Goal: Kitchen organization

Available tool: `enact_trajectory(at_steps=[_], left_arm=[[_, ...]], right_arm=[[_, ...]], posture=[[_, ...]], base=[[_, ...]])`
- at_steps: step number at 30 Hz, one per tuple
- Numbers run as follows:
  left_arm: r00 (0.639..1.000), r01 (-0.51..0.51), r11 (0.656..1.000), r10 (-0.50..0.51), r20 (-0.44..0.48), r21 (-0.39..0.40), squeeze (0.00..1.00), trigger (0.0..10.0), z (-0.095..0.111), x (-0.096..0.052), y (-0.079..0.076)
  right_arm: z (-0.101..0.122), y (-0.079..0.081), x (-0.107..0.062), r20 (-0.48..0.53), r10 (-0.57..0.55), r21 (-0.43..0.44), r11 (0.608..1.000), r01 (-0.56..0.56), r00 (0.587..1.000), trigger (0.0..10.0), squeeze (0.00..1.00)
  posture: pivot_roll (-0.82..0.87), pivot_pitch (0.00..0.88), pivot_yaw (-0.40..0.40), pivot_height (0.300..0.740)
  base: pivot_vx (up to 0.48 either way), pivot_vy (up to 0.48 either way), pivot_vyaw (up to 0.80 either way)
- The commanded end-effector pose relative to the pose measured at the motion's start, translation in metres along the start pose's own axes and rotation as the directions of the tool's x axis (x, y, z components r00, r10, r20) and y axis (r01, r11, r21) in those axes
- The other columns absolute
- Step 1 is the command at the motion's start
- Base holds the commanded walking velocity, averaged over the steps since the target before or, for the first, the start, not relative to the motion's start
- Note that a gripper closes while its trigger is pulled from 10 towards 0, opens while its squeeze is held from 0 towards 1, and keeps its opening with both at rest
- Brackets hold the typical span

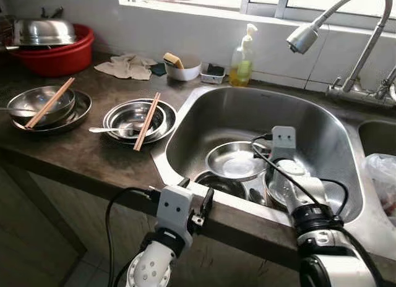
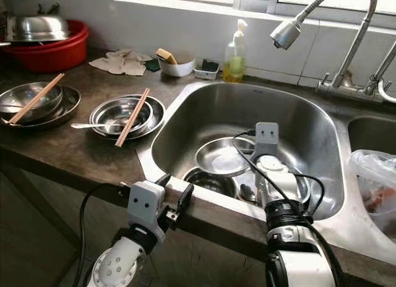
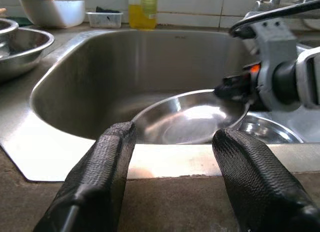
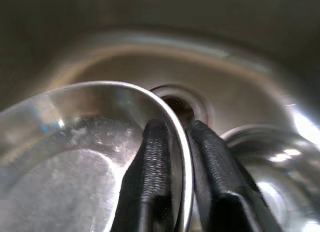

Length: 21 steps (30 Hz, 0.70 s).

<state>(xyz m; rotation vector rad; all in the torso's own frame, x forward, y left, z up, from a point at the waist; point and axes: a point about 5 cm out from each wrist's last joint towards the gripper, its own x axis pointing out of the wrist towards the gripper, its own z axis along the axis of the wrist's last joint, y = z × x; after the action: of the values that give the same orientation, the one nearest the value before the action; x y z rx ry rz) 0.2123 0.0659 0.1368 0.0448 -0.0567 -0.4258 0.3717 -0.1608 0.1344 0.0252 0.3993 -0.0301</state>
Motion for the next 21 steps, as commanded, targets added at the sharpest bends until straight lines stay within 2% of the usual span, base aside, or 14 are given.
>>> enact_trajectory(at_steps=[1, 10, 13, 14, 16, 21], left_arm=[[1.000, -0.003, 1.000, 0.003, 0.002, 0.015, 0.00, 10.0, 0.003, -0.002, 0.000], [1.000, -0.002, 1.000, 0.002, 0.000, 0.013, 0.00, 10.0, 0.003, 0.000, -0.002], [1.000, 0.000, 1.000, 0.000, 0.007, 0.016, 0.00, 10.0, 0.004, 0.002, -0.002], [1.000, -0.001, 1.000, 0.001, 0.008, 0.017, 0.00, 10.0, 0.004, 0.002, -0.001], [1.000, -0.001, 1.000, 0.001, 0.008, 0.017, 0.00, 10.0, 0.004, 0.002, -0.001], [1.000, -0.003, 1.000, 0.003, 0.014, 0.023, 0.00, 10.0, 0.003, 0.006, 0.001]], right_arm=[[0.007, 0.002, 0.000, 0.023, 0.008, -0.005, 1.000, -0.007, 1.000, 10.0, 1.00], [0.012, -0.001, -0.001, 0.069, 0.001, 0.021, 1.000, -0.002, 0.998, 10.0, 1.00], [0.017, -0.005, -0.005, 0.119, -0.026, 0.037, 0.999, 0.021, 0.993, 10.0, 1.00], [0.019, -0.006, -0.007, 0.137, -0.024, 0.048, 0.999, 0.018, 0.990, 10.0, 0.00], [0.019, -0.006, -0.007, 0.137, -0.024, 0.048, 0.999, 0.018, 0.990, 10.0, 0.00], [0.032, -0.005, -0.033, 0.313, -0.011, 0.010, 1.000, 0.009, 0.950, 10.0, 0.00]], posture=[[0.13, 0.118, -0.074, 0.740], [0.12, 0.096, -0.079, 0.740], [0.12, 0.086, -0.079, 0.740], [0.12, 0.084, -0.076, 0.740], [0.12, 0.084, -0.076, 0.740], [0.11, 0.053, -0.073, 0.740]], base=[[0.000, 0.000, 0.00], [0.000, 0.000, 0.00], [0.000, 0.000, 0.00], [0.000, 0.000, 0.00], [0.000, 0.000, 0.00], [0.000, 0.000, 0.00]])
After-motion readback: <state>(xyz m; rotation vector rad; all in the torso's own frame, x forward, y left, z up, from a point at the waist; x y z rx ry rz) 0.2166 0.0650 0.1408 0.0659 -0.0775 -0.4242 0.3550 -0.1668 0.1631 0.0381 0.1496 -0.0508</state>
